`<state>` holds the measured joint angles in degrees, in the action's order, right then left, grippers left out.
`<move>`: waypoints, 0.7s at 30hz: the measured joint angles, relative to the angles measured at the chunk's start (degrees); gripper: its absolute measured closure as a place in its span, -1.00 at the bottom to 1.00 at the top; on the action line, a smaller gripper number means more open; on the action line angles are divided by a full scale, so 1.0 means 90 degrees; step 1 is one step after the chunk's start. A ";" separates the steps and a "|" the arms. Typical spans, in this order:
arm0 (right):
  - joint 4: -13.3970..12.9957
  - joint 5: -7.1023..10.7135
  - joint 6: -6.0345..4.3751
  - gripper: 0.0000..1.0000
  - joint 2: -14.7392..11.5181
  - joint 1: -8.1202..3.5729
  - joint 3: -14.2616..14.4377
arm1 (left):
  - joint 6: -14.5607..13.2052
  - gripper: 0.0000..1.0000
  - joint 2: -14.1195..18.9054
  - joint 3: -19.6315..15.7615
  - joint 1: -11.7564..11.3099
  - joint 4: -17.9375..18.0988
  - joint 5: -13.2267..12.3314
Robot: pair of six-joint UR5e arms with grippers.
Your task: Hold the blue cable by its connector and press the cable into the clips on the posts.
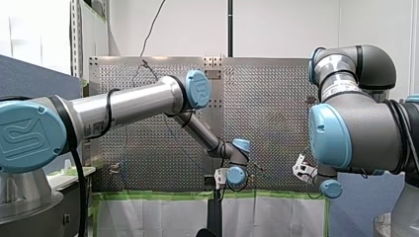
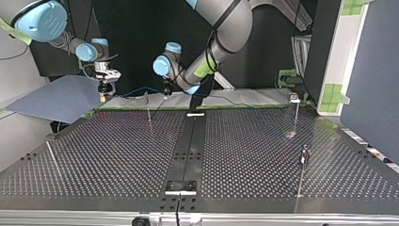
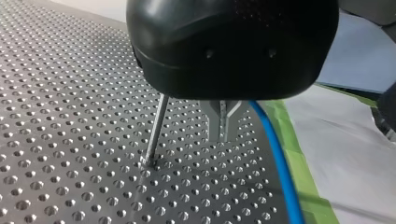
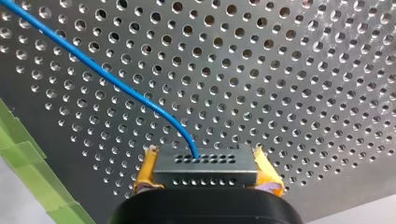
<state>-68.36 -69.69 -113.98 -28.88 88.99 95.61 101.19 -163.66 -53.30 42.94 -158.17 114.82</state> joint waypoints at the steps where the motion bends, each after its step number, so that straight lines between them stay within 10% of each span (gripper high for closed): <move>1: 0.0002 0.0010 0.0010 1.00 -0.0001 -0.0001 0.0002 | -0.0024 1.00 0.0004 -0.0002 0.0003 -0.0012 0.0000; 21: -0.0116 0.0147 -0.0019 1.00 -0.0342 -0.0095 0.0252 | -0.0051 1.00 0.0013 0.0058 -0.0024 -0.0040 -0.0010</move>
<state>-69.40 -68.37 -114.16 -31.96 88.14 97.88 100.73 -163.54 -52.78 42.72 -158.53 114.73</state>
